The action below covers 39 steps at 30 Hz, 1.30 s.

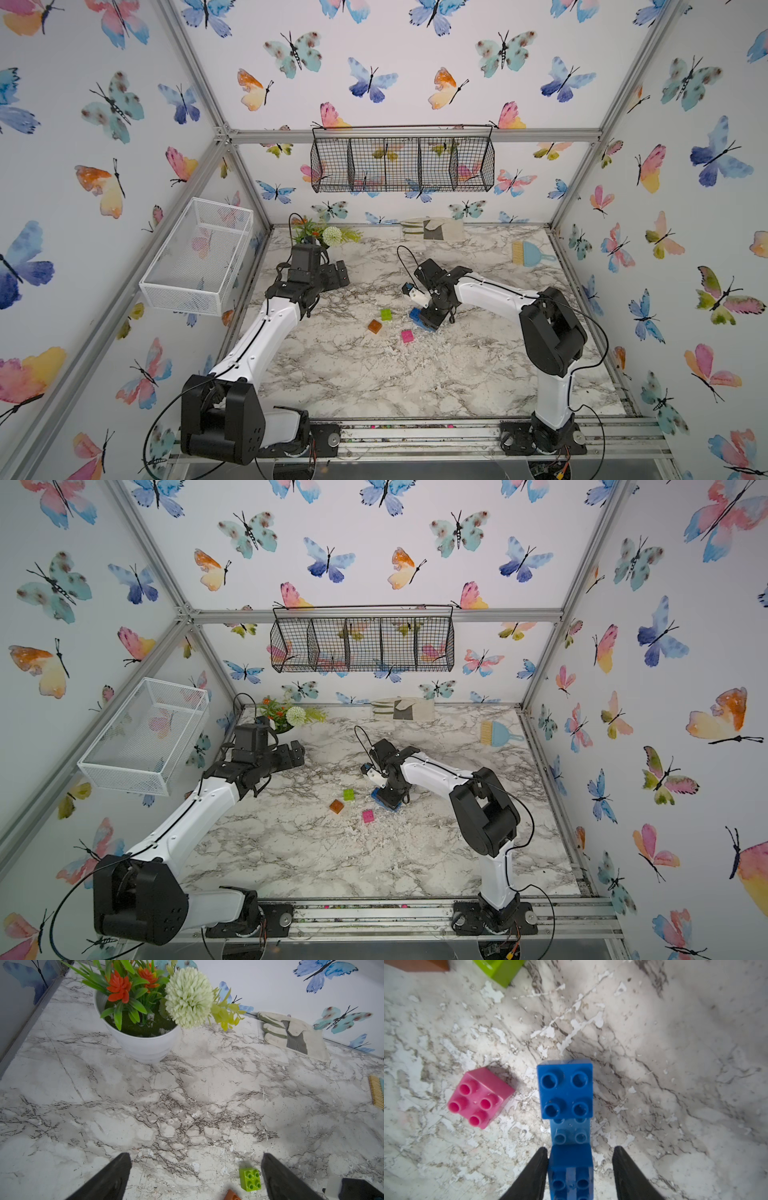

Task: Assemble the letter y with lego
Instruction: Assemble the lego brick with the lego brick, then pick up the lego brick from the center of the board.

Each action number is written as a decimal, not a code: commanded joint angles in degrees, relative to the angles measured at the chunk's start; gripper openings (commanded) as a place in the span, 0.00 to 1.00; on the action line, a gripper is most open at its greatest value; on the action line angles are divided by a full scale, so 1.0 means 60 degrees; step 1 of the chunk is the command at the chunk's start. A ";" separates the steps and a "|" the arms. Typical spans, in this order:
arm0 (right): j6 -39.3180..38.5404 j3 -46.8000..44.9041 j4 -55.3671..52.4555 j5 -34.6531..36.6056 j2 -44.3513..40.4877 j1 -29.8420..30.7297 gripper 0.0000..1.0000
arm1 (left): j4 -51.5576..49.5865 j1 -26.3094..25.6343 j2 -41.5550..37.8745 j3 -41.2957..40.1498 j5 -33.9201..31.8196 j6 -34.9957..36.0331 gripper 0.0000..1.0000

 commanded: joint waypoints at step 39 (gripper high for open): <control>0.1053 0.0913 0.0283 0.0872 0.0756 0.0394 0.06 | -0.0129 0.0023 0.0013 0.0207 0.0074 0.0017 0.98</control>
